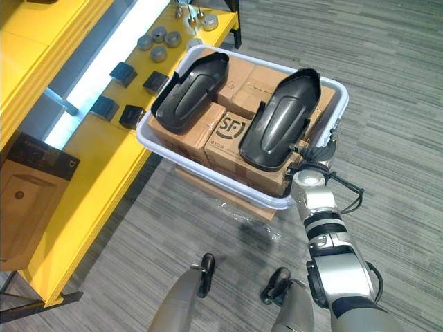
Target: Walk over and take plastic housings, then place them on the shelf
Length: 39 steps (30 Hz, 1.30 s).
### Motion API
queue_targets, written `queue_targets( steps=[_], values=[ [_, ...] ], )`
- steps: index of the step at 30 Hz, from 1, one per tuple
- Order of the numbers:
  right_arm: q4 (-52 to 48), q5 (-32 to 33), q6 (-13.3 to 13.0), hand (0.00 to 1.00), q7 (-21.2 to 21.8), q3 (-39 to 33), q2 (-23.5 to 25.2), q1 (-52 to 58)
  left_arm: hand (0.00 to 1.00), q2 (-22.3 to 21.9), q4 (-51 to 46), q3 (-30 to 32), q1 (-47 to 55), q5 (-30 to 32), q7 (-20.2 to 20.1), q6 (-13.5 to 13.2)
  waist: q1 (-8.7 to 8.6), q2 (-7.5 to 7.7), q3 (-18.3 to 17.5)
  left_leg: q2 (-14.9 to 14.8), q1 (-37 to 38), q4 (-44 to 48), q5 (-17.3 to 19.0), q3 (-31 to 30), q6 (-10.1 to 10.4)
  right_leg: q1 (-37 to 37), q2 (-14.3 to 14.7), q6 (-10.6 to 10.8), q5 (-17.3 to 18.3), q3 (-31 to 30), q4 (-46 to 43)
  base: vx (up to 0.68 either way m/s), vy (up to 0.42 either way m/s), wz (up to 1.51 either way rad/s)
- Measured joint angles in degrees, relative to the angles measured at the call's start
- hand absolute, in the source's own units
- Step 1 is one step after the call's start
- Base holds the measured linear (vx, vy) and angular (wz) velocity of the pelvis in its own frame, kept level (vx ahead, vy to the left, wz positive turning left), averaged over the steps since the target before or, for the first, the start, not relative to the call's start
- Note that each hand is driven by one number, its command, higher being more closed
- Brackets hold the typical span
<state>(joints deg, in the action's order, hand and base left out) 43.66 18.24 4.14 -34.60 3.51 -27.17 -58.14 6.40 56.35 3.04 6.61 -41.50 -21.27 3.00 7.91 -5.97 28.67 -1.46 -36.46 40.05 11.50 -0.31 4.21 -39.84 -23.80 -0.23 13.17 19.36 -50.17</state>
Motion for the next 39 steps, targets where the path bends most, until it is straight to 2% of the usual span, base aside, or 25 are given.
queue_targets(
  steps=[3, 6, 7, 9, 11, 14, 15, 16, 18, 19, 21, 24, 25, 32, 39],
  values=[
    [-6.85, -1.95, -3.54, 0.00, 2.46, -0.12, 0.09, 3.82, 0.00, 0.08, -0.20, -0.12, -0.02, -0.01, -0.77, -0.24, -0.16, 0.00, -0.08, -1.04, 4.47, -1.98, 0.13, 0.62, 0.03, 4.23, 1.28, -0.13, -0.29, 0.20, 2.33, 0.04, -0.021, -0.18],
    [-8.94, -2.07, -4.52, 0.00, 4.11, -0.33, 0.80, 6.94, 0.00, 0.14, -0.22, -0.34, 0.03, 0.08, -0.76, -0.35, -0.40, 0.07, -0.53, -1.61, 8.65, -4.80, -0.11, 1.59, -0.01, 7.56, 2.30, 0.50, -0.84, -0.02, 4.94, 0.03, -0.012, -0.23],
    [-9.53, -2.07, -5.54, 0.00, 5.27, -0.81, 1.23, 8.76, 0.00, 0.45, -0.24, -0.97, 0.08, -0.03, -0.73, -0.59, -0.99, 0.14, -0.72, -1.66, 10.81, -6.95, -0.65, 1.98, -0.15, 9.32, 2.72, 0.71, -1.35, 0.01, 6.59, 0.04, -0.005, -0.20],
    [-9.63, -2.01, -5.93, 0.00, 7.30, -2.17, 1.47, 11.33, 0.00, 0.89, -0.27, -1.97, 0.09, -0.15, -0.32, -0.64, -1.60, 0.17, -0.96, -1.65, 14.24, -10.93, -1.94, 2.57, -0.27, 11.84, 3.41, 0.89, -2.34, 0.04, 9.49, 0.05, -0.001, -0.17],
    [-9.63, -1.81, -6.52, 0.00, 11.33, -4.19, 2.44, 14.18, 0.00, 1.12, -0.26, -2.48, 0.40, -0.09, 0.07, -0.66, -2.98, 0.21, -0.96, -1.90, 19.24, -16.85, -4.10, 3.08, -0.30, 16.03, 4.84, 1.08, -4.05, 0.51, 14.10, 0.08, 0.011, -0.18],
    [-9.63, -1.81, -7.34, 0.00, 16.43, -5.36, 2.50, 17.66, 0.00, 1.43, -1.05, -3.43, 0.86, 0.97, 1.09, -1.22, -3.71, 0.38, -1.26, -2.58, 25.35, -22.67, -6.07, 3.31, -0.02, 21.39, 6.79, 0.79, -6.00, 1.27, 19.05, 0.12, 0.030, -0.13],
    [-9.79, -1.65, -7.69, 0.00, 19.92, -5.64, 2.48, 20.34, 0.00, 1.76, -1.35, -4.04, 1.78, 2.29, 1.30, -1.60, -3.96, 0.82, -3.20, -2.64, 27.45, -25.56, -6.97, 3.29, 0.31, 23.28, 7.64, 1.06, -6.60, 1.73, 21.45, 0.12, 0.038, -0.05],
    [-9.90, -1.41, -7.70, 0.00, 20.82, -5.65, 2.48, 20.98, 0.00, 1.82, -1.50, -4.12, 2.08, 2.56, 1.40, -1.70, -3.96, 0.94, -3.66, -2.68, 27.87, -26.14, -7.19, 3.30, 0.32, 23.59, 7.85, 1.07, -6.71, 1.75, 21.91, 0.14, 0.033, -0.07],
    [-11.62, 0.26, -8.02, 0.00, 26.67, -5.84, 2.42, 25.72, 0.00, 2.13, -1.81, -4.15, 3.44, 4.80, 2.26, -2.26, -4.24, 1.96, -6.10, -2.99, 31.30, -29.94, -8.19, 3.46, 0.36, 26.17, 9.11, 1.48, -7.36, 1.85, 24.91, 0.16, 0.021, -0.12],
    [-11.61, 0.73, -8.09, 0.00, 27.77, -5.97, 2.38, 26.74, 0.00, 2.17, -1.84, -4.16, 3.52, 5.15, 2.54, -2.28, -4.24, 2.08, -6.63, -3.09, 32.07, -30.58, -8.26, 3.59, 0.37, 26.89, 9.36, 1.64, -7.52, 1.85, 25.60, 0.15, 0.031, -0.13],
    [-11.59, 3.71, -8.08, 0.00, 30.96, -7.18, 2.41, 30.61, 0.00, 2.60, -2.37, -4.62, 4.50, 7.98, 4.09, -2.27, -4.42, 2.55, -9.38, -3.29, 34.07, -32.63, -8.44, 3.94, 0.29, 28.82, 10.28, 2.11, -8.27, 1.82, 28.20, 0.13, 0.044, -0.11],
    [-11.65, 6.02, -8.35, 0.00, 31.82, -8.06, 2.41, 32.95, 0.00, 3.06, -3.03, -4.69, 4.62, 11.66, 6.58, -1.84, -5.62, 3.07, -10.21, -3.46, 36.17, -33.96, -8.56, 5.05, 0.13, 31.26, 11.17, 2.55, -9.80, 1.51, 31.15, 0.09, 0.050, -0.14],
    [-15.37, 11.96, -8.32, 0.00, 37.61, -11.88, 3.28, 44.45, 0.00, 4.68, -6.72, -6.80, 4.95, 13.96, 12.12, 0.87, -7.05, 4.12, -11.83, -2.76, 39.66, -36.82, -9.01, 7.80, -0.53, 33.77, 12.15, 3.20, -13.65, -1.18, 36.77, 0.03, 0.021, -0.05],
    [-13.10, 12.03, -8.27, 0.00, 37.84, -12.91, 4.24, 44.64, 0.00, 4.55, -6.61, -6.79, 4.95, 14.34, 12.22, 0.86, -7.02, 4.08, -12.11, -2.85, 39.83, -36.86, -9.01, 7.76, -0.53, 34.02, 12.28, 3.19, -13.66, -1.12, 37.04, 0.00, 0.000, 0.00],
    [-1.17, 13.19, -5.06, 0.00, 38.76, -17.02, 10.16, 50.15, 0.00, 3.64, -4.35, -5.66, 5.08, 16.02, 14.17, 0.62, -6.85, 3.95, -15.54, -3.52, 41.79, -37.90, -8.86, 6.44, -0.33, 38.09, 13.52, 3.61, -14.48, 0.62, 41.03, 0.03, -0.017, 0.08]
  ],
)
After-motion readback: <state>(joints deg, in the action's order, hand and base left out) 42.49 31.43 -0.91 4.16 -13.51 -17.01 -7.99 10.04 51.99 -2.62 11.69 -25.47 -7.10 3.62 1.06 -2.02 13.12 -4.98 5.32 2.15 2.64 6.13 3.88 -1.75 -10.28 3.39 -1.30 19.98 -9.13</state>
